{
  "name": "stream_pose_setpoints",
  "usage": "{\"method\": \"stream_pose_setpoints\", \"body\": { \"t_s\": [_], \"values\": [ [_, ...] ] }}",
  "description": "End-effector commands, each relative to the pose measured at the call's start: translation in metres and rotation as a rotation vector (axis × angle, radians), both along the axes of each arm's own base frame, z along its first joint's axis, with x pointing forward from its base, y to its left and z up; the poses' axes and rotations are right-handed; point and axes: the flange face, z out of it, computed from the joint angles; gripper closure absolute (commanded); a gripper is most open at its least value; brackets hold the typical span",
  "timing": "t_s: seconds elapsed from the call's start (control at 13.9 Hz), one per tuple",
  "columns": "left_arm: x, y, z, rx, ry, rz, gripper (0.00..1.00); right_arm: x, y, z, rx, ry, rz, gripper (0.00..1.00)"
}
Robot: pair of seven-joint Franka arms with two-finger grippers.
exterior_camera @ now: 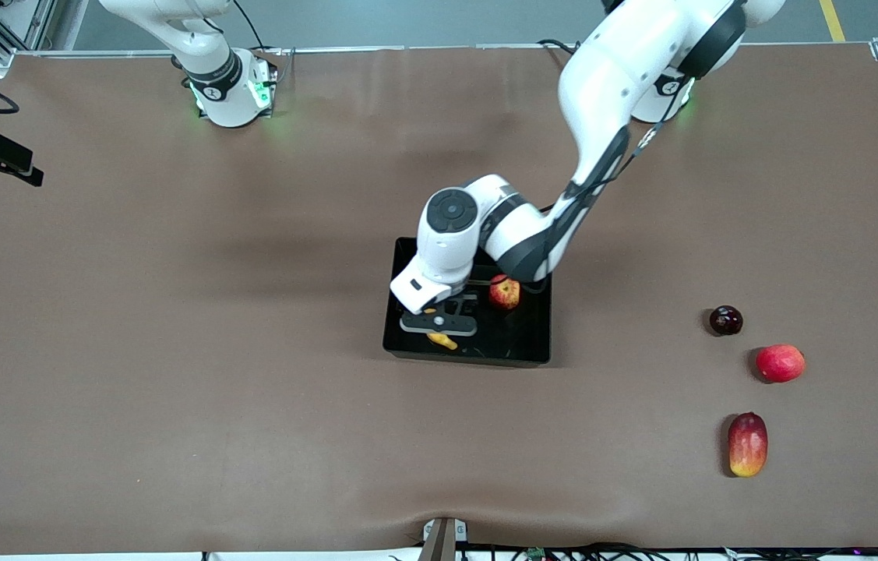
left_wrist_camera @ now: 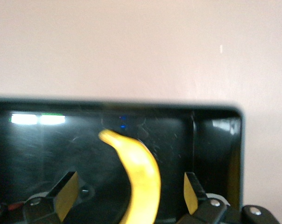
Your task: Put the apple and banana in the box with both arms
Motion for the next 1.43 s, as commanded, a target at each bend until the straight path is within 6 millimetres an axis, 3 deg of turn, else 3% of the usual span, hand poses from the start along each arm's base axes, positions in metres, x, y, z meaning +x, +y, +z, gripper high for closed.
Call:
{"method": "stream_pose_setpoints", "body": {
  "t_s": [0.0, 0.36, 0.72, 0.93, 1.29, 1.36],
  "values": [
    [0.025, 0.07, 0.111, 0.034, -0.033, 0.078, 0.0, -0.006, 0.001, 0.003, -0.011, 0.0, 0.012, 0.0],
    [0.037, 0.188, 0.223, 0.107, 0.007, 0.212, 0.0, -0.007, -0.001, 0.002, -0.01, 0.006, 0.009, 0.0],
    [0.033, 0.298, 0.295, 0.132, 0.062, 0.272, 0.0, -0.007, -0.002, 0.003, -0.01, 0.006, 0.006, 0.0],
    [0.021, 0.349, 0.325, 0.174, 0.091, 0.196, 0.0, -0.007, -0.002, 0.003, -0.01, 0.006, 0.006, 0.0],
    [-0.01, 0.384, 0.344, 0.204, 0.146, 0.091, 0.0, -0.008, -0.003, 0.003, -0.011, 0.005, 0.005, 0.0],
    [-0.018, 0.4, 0.348, 0.211, 0.148, 0.088, 0.0, -0.008, -0.002, 0.003, -0.011, 0.003, 0.006, 0.0]
  ]
}}
